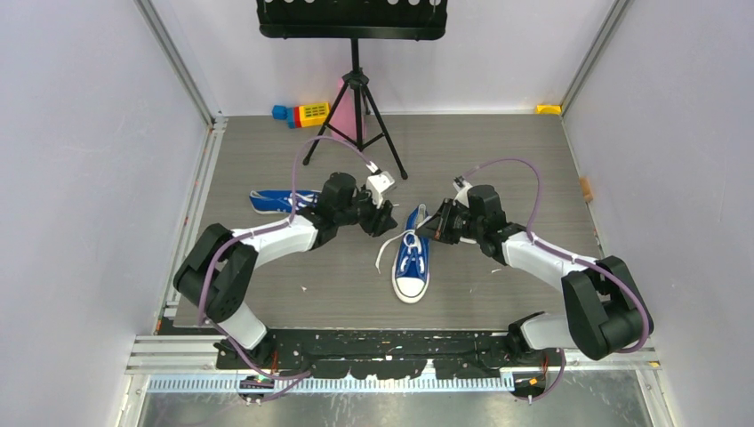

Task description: Tie the shoes

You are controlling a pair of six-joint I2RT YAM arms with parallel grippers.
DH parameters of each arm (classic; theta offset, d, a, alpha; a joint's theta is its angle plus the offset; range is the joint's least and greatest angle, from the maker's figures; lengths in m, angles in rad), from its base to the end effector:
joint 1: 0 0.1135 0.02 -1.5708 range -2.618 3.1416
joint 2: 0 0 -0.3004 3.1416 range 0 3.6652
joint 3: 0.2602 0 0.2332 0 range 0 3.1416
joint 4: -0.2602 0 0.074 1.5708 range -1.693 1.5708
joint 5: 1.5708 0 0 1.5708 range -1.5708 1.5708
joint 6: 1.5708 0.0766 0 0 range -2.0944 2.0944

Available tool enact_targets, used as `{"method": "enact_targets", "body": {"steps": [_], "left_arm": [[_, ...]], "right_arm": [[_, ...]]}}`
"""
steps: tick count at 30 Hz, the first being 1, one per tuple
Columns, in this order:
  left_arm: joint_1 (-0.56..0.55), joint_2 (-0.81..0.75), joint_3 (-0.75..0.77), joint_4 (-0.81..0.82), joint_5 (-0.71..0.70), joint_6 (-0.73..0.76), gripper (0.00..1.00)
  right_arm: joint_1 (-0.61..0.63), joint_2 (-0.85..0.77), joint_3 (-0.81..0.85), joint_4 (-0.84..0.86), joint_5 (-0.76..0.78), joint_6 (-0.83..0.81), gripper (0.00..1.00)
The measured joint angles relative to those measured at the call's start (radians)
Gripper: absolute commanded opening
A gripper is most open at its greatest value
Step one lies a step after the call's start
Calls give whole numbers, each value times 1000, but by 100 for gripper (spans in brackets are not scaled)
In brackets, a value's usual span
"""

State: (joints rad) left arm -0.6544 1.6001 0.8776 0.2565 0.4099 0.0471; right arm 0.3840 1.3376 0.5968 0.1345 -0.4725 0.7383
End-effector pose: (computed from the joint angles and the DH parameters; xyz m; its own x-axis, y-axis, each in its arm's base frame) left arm 0.2721 -0.2472 0.2449 -0.3165 0.2972 -0.9008 0.8566 0.4975 -0.1368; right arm 0.2412 0.1351 0.2169 -0.8486 0.3035 -0.4332 -0.1476 0.6507 0.7449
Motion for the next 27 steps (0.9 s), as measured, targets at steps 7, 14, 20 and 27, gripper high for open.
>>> {"method": "enact_targets", "body": {"steps": [7,14,20,27], "left_arm": [[39,48,1,-6,149,14,41],[35,135,4,-11,230,24,40],[35,156,26,-27,240,45,22],[34,180,65,-28,250,47,0]], "right_arm": [[0,13,0,-1,-12,-3,0],[0,24,9,0,-22,-3,0],[0,35,19,0,-29,-3,2],[0,44,21,1,-32,-3,20]]}}
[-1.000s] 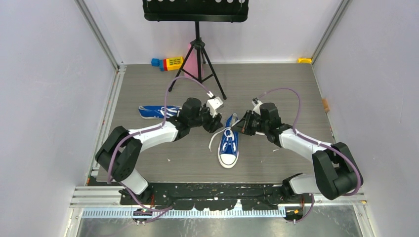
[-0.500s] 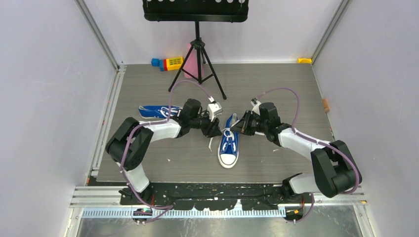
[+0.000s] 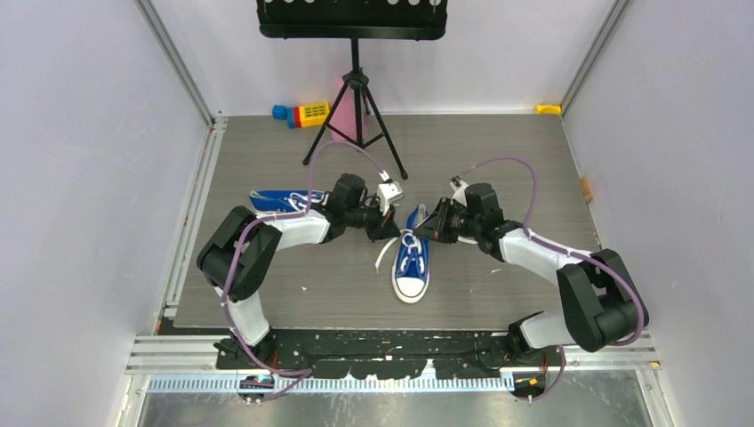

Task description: Tie the shoes

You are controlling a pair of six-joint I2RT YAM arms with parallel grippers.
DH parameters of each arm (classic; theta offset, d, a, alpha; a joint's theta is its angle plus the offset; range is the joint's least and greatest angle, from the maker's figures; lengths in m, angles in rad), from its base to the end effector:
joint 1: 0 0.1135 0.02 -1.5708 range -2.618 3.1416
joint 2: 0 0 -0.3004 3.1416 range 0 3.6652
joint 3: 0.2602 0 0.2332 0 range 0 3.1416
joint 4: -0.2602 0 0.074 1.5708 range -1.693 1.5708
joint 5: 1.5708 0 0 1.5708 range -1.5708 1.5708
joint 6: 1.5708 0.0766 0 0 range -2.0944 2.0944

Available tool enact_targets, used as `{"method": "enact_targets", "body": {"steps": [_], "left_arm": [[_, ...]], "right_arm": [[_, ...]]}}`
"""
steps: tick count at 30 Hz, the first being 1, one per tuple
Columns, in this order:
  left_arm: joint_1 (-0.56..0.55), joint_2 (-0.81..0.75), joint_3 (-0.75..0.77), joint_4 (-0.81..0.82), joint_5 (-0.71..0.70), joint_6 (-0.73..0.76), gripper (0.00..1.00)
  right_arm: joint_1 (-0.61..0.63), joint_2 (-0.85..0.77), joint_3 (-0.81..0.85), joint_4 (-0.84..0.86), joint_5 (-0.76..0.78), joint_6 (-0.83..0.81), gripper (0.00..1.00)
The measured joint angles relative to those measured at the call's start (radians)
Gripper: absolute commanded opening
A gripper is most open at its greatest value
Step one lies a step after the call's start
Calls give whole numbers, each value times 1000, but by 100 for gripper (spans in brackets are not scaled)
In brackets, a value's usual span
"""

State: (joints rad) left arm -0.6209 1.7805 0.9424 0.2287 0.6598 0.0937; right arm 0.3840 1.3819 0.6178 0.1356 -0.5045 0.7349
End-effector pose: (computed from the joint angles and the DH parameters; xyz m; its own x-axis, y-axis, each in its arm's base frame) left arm 0.2884 -0.2640 0.2029 -0.3822 0.3643 -0.8492 0.9082 0.3175 -0.2726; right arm 0.2475 0.1399 0.2130 -0.8674 0.2826 -0.4096 -0.1468 0.6412 0.7532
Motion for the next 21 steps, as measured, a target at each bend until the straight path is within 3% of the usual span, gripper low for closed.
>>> {"method": "enact_targets", "body": {"steps": [4,12,21], "left_arm": [[-1,2,0,2,1,-4,0],[-2,2,0,6,8,-8,0],[-8,2,4,2,8,-15,0]], "right_arm": [[0,0,0,5,0,1,30],[0,13,1,25,0,2,39],[0,22,1,31,0,2,40]]}}
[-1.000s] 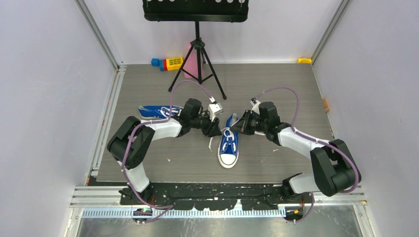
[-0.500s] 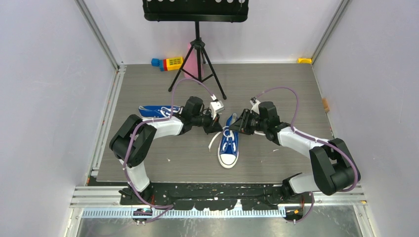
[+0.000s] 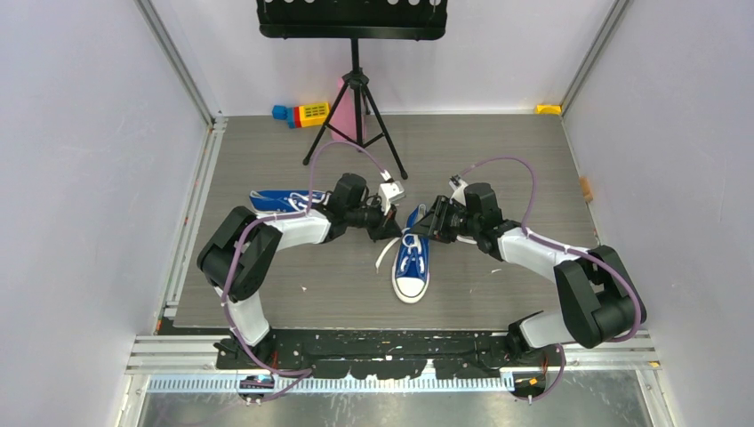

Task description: Tie the shoes

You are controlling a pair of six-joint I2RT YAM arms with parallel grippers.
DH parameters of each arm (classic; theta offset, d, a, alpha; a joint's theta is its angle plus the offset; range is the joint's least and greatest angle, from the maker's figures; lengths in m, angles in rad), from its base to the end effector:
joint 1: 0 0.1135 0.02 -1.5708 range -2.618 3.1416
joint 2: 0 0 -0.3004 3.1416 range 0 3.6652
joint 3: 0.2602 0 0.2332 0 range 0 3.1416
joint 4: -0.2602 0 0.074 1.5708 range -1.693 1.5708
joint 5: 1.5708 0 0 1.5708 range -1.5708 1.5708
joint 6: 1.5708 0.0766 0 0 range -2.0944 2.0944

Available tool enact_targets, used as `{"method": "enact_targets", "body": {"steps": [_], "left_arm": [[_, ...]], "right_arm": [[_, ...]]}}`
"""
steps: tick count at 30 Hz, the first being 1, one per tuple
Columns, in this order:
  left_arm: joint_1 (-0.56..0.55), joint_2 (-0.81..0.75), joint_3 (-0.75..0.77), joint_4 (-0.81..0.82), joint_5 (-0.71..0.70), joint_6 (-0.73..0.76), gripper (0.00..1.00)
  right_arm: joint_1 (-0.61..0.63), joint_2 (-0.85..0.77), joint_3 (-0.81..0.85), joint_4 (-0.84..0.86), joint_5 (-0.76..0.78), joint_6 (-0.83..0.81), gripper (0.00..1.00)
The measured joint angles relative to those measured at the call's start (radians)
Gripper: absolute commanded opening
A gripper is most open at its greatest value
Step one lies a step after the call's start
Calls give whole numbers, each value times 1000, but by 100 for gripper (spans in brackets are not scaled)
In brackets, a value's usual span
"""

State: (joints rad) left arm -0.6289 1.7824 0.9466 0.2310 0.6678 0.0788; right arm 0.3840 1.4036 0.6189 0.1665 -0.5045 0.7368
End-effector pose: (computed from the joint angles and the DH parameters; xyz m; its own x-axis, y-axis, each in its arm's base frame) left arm 0.2867 -0.2672 0.2040 -0.3896 0.3598 -0.8478 0.9073 0.3079 -0.2863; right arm 0.2521 0.1418 0.2112 -0.8637 0.2854 -0.4153 -0.1523 0.6377 0.7550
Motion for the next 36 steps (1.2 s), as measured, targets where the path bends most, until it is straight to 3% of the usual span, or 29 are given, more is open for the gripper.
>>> {"method": "enact_targets", "body": {"steps": [11,16,19,24,26,29,36], "left_arm": [[-20,0,54,-31,-1,10,0],[-24,0,67,-56,-4,15,0],[-25,0,76,-74,-7,20,0],[-25,0,83,-87,-18,32,0],[-25,0,83,-94,-24,35,6],[-25,-3,83,-102,-39,37,25],[-25,-96,55,-136,-115,34,57]], "right_arm": [[0,13,11,6,-3,0,39],[0,13,13,9,-4,1,32],[0,20,16,12,-5,3,26],[0,24,17,13,-6,3,4],[0,24,17,13,-6,3,0],[0,24,17,12,-5,2,0],[0,24,23,-3,-7,-18,0]]}}
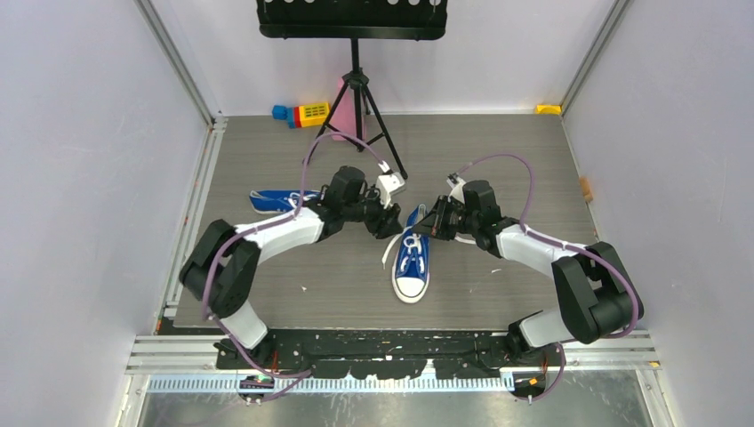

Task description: Tie the shoes

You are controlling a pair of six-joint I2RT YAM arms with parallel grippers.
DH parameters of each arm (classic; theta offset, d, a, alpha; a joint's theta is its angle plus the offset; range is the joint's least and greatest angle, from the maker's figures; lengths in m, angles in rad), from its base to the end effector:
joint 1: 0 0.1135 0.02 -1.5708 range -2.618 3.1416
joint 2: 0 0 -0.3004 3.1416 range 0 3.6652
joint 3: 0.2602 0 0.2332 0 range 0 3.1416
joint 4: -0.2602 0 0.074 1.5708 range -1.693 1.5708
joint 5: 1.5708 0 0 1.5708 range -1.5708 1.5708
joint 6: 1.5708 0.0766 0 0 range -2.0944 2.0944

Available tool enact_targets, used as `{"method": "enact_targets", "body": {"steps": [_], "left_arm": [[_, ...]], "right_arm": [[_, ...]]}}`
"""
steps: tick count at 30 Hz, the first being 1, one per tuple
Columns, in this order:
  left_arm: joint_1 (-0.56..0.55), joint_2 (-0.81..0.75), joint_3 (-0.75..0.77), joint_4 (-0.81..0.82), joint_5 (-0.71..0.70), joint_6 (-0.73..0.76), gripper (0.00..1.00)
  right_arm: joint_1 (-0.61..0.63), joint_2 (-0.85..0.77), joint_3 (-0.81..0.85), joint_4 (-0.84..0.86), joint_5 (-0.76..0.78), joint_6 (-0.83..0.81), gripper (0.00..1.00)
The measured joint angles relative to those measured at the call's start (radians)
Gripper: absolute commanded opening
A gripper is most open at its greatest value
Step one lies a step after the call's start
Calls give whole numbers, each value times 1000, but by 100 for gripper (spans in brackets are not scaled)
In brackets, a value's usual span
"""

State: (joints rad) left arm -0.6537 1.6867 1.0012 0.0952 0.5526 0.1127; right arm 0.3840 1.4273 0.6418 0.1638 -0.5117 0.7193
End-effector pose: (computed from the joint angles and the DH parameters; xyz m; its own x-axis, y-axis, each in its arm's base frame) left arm 0.2794 -0.2647 0.2382 -0.3419 0.3825 -0.8584 0.9080 0.3698 -0.1969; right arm 0.2578 0.1446 0.2119 -0.8646 0.2703 -0.4236 -0.1676 0.6397 0.7501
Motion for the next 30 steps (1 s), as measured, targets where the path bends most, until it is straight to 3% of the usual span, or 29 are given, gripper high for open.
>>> {"method": "enact_targets", "body": {"steps": [2,3,4,5,6,8,9,17,22,30], "left_arm": [[0,-61,-19,-3,-36,-9,72],[0,-92,-27,-2,-61,-22,88],[0,-116,-32,2,-87,-38,98],[0,-150,-38,11,-139,-90,99],[2,-168,-40,16,-171,-117,97],[20,-187,-34,30,-207,-214,79],[39,-176,-11,11,-194,-250,75],[104,142,471,-317,-41,-496,66],[69,241,594,-520,19,-562,60],[32,327,668,-663,68,-612,55]], "right_arm": [[0,0,4,-3,-6,-10,0],[0,0,6,-4,-10,-15,0],[0,0,6,-4,-12,-21,0],[0,-1,6,-6,-15,-28,0],[0,-2,6,-9,-17,-35,0],[0,-9,6,-17,-19,-50,0],[0,-14,6,-22,-19,-60,0],[12,-81,4,-19,-24,-123,0],[21,-82,2,-16,-25,-142,0],[26,-82,2,-16,-25,-146,0]]}}
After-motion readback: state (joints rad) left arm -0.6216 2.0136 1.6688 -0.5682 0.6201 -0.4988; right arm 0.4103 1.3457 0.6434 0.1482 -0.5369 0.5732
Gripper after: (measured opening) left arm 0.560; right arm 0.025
